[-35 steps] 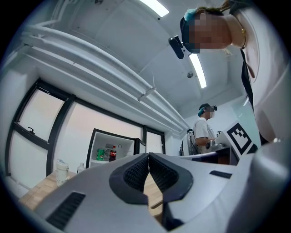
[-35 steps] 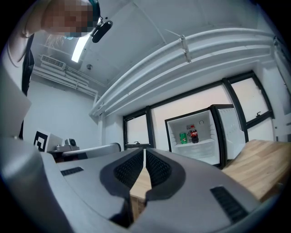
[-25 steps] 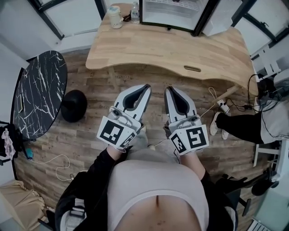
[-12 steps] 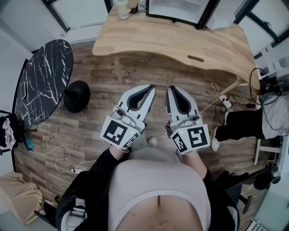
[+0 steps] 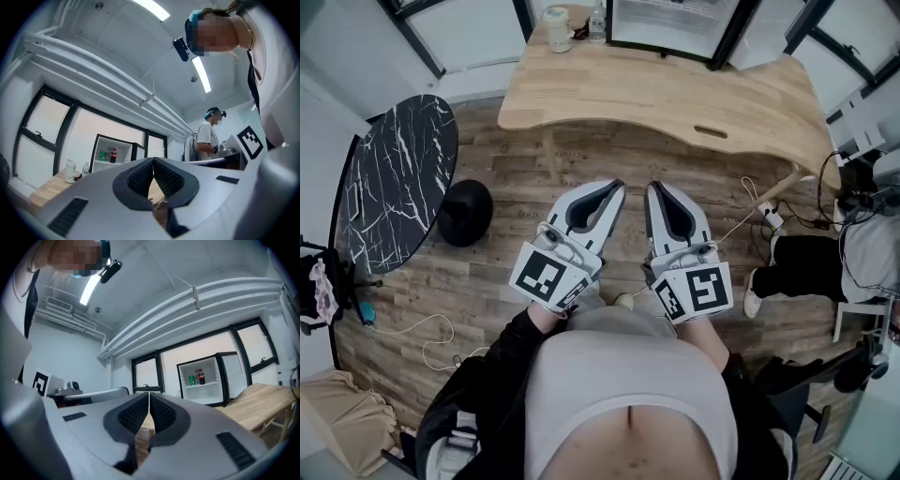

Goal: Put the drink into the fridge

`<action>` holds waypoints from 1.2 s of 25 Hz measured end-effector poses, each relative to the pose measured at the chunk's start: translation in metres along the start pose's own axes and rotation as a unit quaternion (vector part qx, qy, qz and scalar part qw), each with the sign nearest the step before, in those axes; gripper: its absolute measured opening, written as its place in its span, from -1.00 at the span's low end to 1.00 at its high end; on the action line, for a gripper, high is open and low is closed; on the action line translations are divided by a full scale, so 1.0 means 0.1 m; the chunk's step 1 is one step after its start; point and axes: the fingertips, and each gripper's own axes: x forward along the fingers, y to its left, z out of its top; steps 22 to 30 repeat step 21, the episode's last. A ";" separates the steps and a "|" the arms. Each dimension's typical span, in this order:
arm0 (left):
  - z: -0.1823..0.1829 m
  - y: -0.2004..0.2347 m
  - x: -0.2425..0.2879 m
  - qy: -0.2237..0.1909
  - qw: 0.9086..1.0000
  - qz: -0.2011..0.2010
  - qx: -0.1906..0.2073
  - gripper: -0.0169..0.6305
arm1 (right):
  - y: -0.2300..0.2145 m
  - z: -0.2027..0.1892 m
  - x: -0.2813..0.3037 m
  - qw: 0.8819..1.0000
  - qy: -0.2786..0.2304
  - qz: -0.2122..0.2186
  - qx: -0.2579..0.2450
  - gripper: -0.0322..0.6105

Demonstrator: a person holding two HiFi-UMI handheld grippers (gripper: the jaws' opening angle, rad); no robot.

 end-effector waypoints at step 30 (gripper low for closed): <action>-0.01 0.17 0.13 -0.004 1.000 -0.002 0.003 -0.92 | -0.06 -0.07 0.18 1.000 0.007 0.004 0.001 -0.80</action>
